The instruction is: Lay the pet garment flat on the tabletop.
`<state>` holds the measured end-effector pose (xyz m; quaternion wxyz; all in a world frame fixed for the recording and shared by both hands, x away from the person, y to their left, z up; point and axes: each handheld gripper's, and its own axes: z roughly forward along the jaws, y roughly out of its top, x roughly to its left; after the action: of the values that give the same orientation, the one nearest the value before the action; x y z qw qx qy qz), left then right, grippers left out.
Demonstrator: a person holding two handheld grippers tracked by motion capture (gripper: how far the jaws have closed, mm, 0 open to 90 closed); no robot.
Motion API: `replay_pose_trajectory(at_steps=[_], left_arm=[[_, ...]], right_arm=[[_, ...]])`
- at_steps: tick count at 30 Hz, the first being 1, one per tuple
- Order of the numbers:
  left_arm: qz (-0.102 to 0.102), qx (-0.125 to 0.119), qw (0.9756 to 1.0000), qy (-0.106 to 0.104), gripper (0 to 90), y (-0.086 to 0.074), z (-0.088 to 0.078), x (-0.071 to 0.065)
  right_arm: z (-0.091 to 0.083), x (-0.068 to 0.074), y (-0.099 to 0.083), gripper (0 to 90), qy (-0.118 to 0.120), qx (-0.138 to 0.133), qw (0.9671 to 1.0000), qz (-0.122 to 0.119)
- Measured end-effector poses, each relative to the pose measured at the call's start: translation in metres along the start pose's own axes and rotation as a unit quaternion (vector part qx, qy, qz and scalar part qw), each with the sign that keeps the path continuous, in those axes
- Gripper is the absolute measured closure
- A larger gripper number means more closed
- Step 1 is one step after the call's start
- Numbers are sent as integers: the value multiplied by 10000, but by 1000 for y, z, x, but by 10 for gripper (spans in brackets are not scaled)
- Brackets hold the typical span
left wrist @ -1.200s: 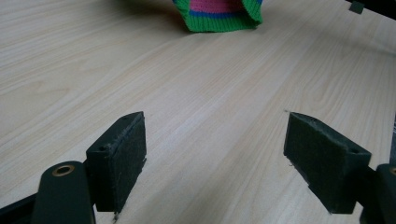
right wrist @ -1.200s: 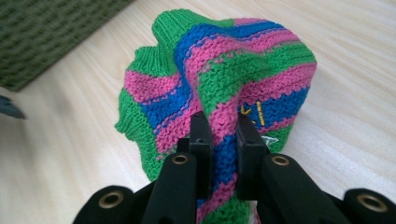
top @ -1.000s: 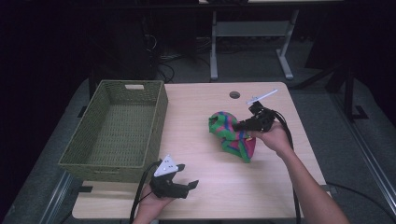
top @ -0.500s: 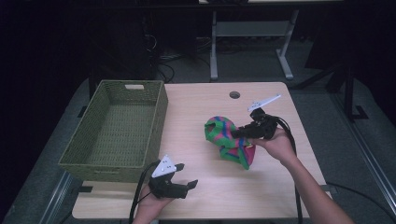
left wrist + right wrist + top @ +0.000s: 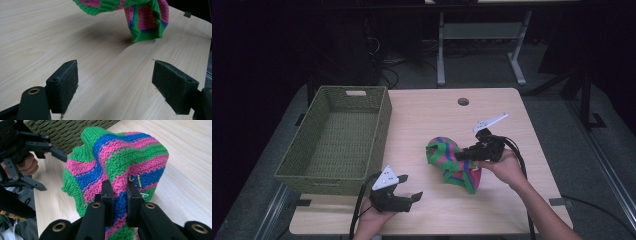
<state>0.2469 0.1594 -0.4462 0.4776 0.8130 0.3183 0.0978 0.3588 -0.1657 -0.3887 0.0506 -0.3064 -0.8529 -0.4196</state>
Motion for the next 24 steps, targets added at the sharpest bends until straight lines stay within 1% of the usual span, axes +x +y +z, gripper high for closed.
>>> replay_pose_trajectory(at_steps=[3, 5, 6, 7, 10, 14, 16, 19, 20, 22, 23, 24], left_arm=[[19, -5, 10000, 4, 206, 0, 0, 0], [16, -12, 10000, 10, 206, 0, -1, 0], [20, -25, 10000, 14, 206, 0, -1, 0], [13, -35, 10000, 23, 206, 0, -1, 0], [11, -20, 10000, 30, 206, 0, -3, 1], [-29, -63, 10000, 33, 206, -1, -3, 1], [-31, -56, 10000, 45, 206, 0, -3, 2], [-33, -54, 10000, 64, 206, 0, -2, 3], [-45, -59, 9999, 80, 206, 0, -3, 3], [-63, -96, 9999, 88, 206, 0, -3, 4], [-76, -109, 9999, 90, 206, 0, -4, 4], [-86, -119, 9998, 99, 206, 0, -4, 4]], right_arm=[[7, 2, -4, 798, 81, 67, 9999, 46], [13, 3, -6, 797, 128, 125, 9998, 34], [13, 3, -6, 797, 128, 125, 9998, 34], [20, 4, -9, 797, 177, 182, 9997, 38], [32, 5, -13, 796, 248, 290, 9992, 101], [46, 6, -16, 794, 326, 473, 9983, 46], [53, 7, -16, 792, 340, 579, 9977, -28], [61, 7, -17, 787, 375, 669, 9970, -94], [61, 7, -17, 787, 375, 669, 9970, -94], [69, 8, -19, 778, 452, 760, 9959, -199], [69, 8, -19, 778, 452, 760, 9959, -199], [71, 9, -19, 773, 399, 814, 9955, -284]])
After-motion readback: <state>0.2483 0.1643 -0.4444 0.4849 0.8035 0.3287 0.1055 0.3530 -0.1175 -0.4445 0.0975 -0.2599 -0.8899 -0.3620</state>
